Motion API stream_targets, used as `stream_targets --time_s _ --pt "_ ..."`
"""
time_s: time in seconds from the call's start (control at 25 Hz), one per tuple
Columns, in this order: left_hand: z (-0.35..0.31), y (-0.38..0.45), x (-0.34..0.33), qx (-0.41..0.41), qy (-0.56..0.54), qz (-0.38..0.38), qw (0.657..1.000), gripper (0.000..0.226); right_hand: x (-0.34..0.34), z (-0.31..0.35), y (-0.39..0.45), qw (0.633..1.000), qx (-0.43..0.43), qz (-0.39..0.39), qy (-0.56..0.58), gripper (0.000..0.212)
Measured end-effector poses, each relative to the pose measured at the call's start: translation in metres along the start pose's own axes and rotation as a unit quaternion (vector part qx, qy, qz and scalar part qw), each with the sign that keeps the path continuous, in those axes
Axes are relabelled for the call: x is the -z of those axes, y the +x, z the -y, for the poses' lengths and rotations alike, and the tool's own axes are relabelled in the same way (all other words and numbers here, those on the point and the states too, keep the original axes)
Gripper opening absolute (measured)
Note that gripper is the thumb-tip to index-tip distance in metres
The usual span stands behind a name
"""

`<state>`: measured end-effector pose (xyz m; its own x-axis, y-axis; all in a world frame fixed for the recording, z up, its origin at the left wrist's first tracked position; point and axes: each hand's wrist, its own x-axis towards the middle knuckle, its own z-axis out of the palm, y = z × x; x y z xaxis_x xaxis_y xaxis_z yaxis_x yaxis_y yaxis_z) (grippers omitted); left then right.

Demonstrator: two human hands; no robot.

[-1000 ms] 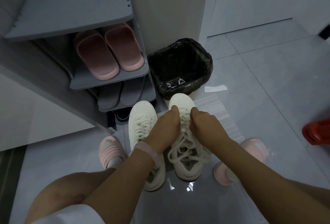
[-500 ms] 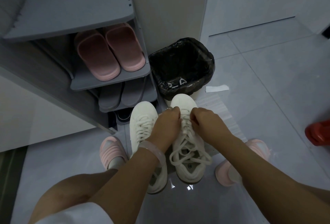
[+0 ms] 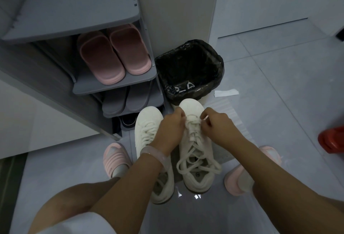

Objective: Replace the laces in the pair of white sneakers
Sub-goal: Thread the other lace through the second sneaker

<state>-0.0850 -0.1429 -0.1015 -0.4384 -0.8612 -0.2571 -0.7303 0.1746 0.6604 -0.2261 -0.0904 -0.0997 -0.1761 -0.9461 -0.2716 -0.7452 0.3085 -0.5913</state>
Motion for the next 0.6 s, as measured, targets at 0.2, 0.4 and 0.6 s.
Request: stream_targets --time_s 0.2,0.4,0.6 --pt "0.001 0.004 -0.001 -0.034 0.03 -0.002 0.999 0.021 -0.003 0.005 0.004 0.998 0.023 0.001 -0.066 0.017" --pt "-0.005 0.009 -0.002 -0.069 0.105 0.014 0.992 0.019 -0.006 0.018 0.01 0.987 0.039 -0.002 -0.156 0.019" --pt "-0.007 0.014 -0.007 -0.051 0.132 0.041 0.989 0.018 -0.01 0.015 0.013 0.992 0.028 0.003 -0.125 0.014"
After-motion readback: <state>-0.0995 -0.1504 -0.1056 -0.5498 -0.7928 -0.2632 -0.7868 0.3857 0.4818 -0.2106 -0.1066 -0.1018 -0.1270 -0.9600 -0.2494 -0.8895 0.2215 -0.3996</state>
